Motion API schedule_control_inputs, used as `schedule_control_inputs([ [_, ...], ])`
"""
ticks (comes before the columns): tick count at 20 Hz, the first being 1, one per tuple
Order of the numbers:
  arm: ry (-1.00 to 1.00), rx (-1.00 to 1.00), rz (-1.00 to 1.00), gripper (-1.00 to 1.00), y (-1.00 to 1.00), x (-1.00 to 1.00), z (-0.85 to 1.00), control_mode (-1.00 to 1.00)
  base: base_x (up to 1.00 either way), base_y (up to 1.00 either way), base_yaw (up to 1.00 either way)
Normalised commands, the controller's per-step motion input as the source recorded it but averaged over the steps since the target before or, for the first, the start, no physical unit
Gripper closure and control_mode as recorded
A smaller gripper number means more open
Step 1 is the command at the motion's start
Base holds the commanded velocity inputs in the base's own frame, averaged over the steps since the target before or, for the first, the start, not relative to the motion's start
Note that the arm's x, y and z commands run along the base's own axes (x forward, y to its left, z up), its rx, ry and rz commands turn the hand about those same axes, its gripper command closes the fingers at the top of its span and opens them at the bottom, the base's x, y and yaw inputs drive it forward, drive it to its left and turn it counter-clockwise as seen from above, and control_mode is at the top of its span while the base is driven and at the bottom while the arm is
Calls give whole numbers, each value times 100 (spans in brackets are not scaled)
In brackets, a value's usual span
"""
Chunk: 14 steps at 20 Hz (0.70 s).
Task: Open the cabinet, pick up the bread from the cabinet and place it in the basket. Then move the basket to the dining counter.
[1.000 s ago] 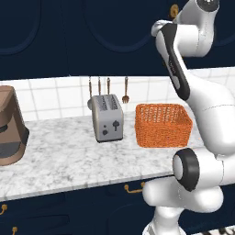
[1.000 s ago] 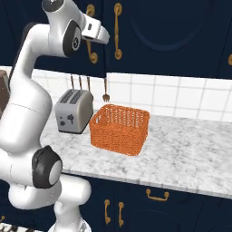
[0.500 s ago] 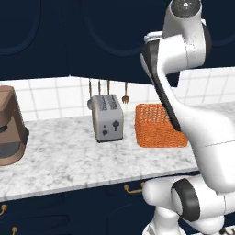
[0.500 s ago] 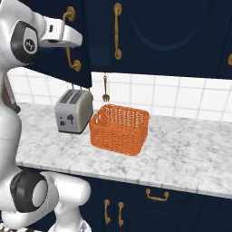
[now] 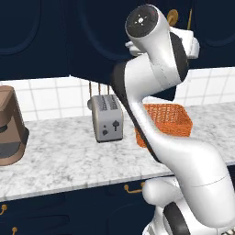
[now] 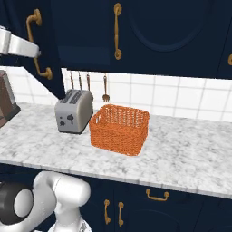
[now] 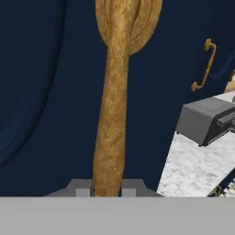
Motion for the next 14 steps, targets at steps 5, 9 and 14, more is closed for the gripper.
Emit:
schedule_control_inputs([
  [5, 0, -5, -21, 100, 66, -97, 0, -100, 0, 0, 0],
  [9, 1, -12, -14, -100, 76, -53, 0, -100, 0, 0, 0],
  [14, 0, -5, -5, -100, 59, -26, 0, -100, 0, 0, 0],
])
